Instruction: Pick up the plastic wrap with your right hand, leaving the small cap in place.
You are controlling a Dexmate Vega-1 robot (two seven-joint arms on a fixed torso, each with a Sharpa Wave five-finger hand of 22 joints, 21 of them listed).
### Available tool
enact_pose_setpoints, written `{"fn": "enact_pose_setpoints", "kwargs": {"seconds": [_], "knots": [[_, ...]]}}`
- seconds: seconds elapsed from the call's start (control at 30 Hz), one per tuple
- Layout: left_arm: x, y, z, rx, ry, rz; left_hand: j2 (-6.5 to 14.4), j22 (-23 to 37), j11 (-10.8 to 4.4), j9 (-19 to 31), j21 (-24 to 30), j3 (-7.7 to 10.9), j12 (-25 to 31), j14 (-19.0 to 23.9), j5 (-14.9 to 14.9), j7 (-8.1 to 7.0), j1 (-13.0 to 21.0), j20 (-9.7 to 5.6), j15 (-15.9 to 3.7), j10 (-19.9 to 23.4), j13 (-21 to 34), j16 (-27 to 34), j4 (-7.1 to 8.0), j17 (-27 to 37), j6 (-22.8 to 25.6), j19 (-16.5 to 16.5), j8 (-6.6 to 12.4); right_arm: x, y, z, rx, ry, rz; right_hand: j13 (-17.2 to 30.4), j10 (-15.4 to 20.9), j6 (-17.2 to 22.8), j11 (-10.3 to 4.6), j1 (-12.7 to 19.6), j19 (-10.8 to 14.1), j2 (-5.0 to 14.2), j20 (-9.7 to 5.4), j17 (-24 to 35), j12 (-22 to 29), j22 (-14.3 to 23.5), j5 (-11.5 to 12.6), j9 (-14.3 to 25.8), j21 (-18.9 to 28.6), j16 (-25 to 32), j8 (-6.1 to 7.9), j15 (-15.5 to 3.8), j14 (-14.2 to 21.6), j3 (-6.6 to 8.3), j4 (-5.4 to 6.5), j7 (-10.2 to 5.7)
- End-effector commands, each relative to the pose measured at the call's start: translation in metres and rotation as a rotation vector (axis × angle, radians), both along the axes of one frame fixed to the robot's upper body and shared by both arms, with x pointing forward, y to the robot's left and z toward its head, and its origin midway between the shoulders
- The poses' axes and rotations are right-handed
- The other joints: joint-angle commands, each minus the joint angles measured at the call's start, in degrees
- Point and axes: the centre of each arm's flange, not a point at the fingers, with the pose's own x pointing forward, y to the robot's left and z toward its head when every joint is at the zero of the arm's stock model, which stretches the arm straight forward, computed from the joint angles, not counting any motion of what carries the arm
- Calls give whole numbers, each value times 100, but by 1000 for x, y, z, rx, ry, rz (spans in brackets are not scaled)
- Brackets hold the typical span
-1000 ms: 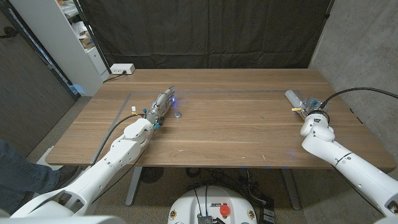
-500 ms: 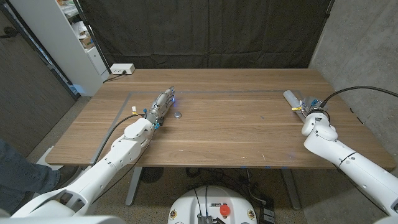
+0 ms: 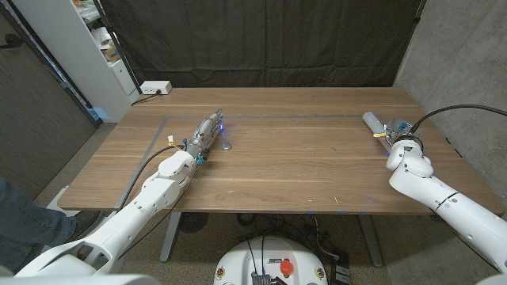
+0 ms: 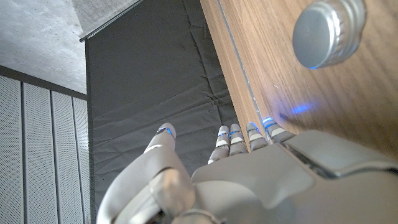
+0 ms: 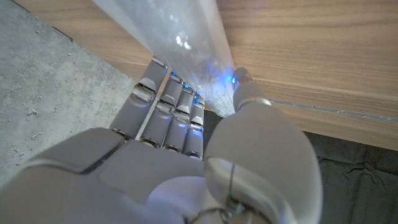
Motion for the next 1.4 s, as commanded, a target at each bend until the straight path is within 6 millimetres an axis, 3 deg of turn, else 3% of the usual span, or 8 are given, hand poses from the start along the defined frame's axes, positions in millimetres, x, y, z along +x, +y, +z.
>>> {"fn": "enact_pose_setpoints", "kwargs": {"seconds": [0.03, 1.4], "knots": [[1, 0, 2, 7, -5, -4, 10, 34, -27, 31, -13, 20, 15, 25, -5, -10, -24, -9, 9, -6, 8, 8, -35, 26, 30, 4, 17, -9, 0, 8, -19, -26, -2, 21, 88, 784, 29, 76, 11, 137, -6, 11, 2, 8, -37, 22, -1, -32, -17, -287, 23, 8, 37, -406], [-4, 0, 5, 15, -22, -22, 22, 36, -17, 32, -75, 19, 12, 27, -6, -8, -42, -8, 7, -11, 8, 7, -63, 26, 45, 22, 18, -52, 12, 42, -109, -112, 50, 21, 128, 870, -88, 103, -198, 158, -31, 80, -124, 2, -92, 28, -137, -231, -149, -368, -181, -54, 83, -466]]}}
